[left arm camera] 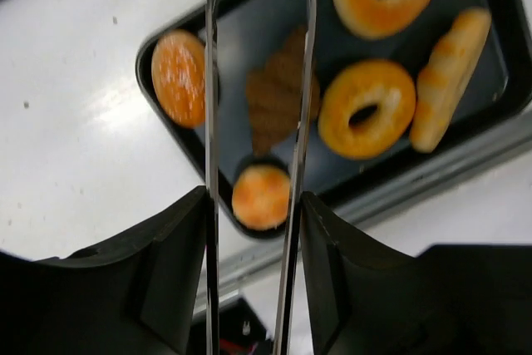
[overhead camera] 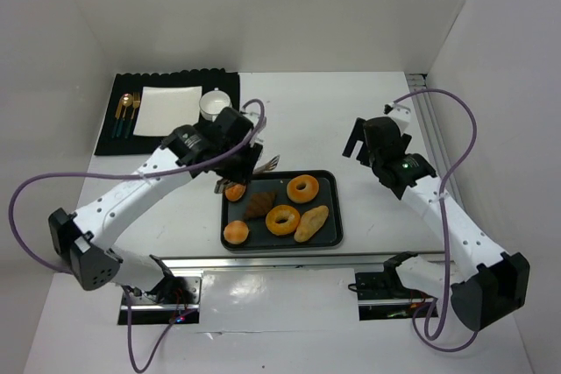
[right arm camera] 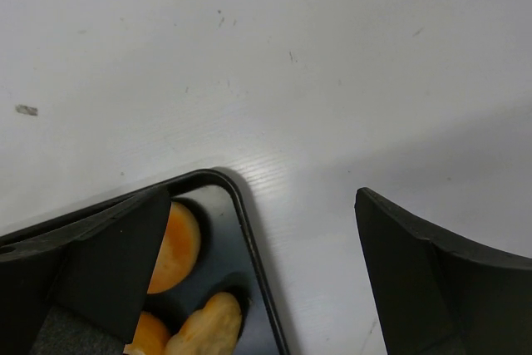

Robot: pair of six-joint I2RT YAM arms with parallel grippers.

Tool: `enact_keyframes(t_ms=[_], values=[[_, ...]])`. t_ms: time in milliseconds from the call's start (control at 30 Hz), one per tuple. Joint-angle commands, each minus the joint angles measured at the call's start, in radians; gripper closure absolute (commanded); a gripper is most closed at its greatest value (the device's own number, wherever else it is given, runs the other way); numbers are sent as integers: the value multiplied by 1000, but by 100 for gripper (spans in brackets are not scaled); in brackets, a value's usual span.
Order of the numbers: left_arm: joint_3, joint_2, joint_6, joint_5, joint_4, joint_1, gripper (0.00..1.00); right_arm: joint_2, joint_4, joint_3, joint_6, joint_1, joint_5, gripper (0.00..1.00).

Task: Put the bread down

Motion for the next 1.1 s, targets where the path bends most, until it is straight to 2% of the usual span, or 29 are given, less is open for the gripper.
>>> enact_keyframes(t_ms=[0, 33, 167, 233, 300, 400, 600, 733, 1067], values=[[-5, -145, -33, -50, -102, -50, 41, -55, -21, 45, -8, 0, 29, 1], [-5, -160, -33, -50, -117, -50, 39, -55, -9, 45, -8, 0, 29, 1], [-40, -195, -70, -50, -200, -74, 39, -43, -8, 45, -8, 0, 19, 1], [-75, -209, -79, -29, -200, -87, 39, -34, -8, 45, -8, 0, 8, 1], [-95, -221, -80, -1, -200, -87, 33, -34, -8, 45, -8, 0, -3, 1], [-136, -232, -104, 13, -210, -87, 33, -34, -8, 45, -8, 0, -12, 1], [-215, -232, -147, 27, -145, -87, 34, -34, 1, 45, -8, 0, -12, 1], [-239, -223, -147, 90, -104, -77, 34, -34, 1, 27, -8, 0, -12, 1], [-290, -174, -138, 99, -75, -77, 33, -43, 1, 18, -8, 0, -21, 1]])
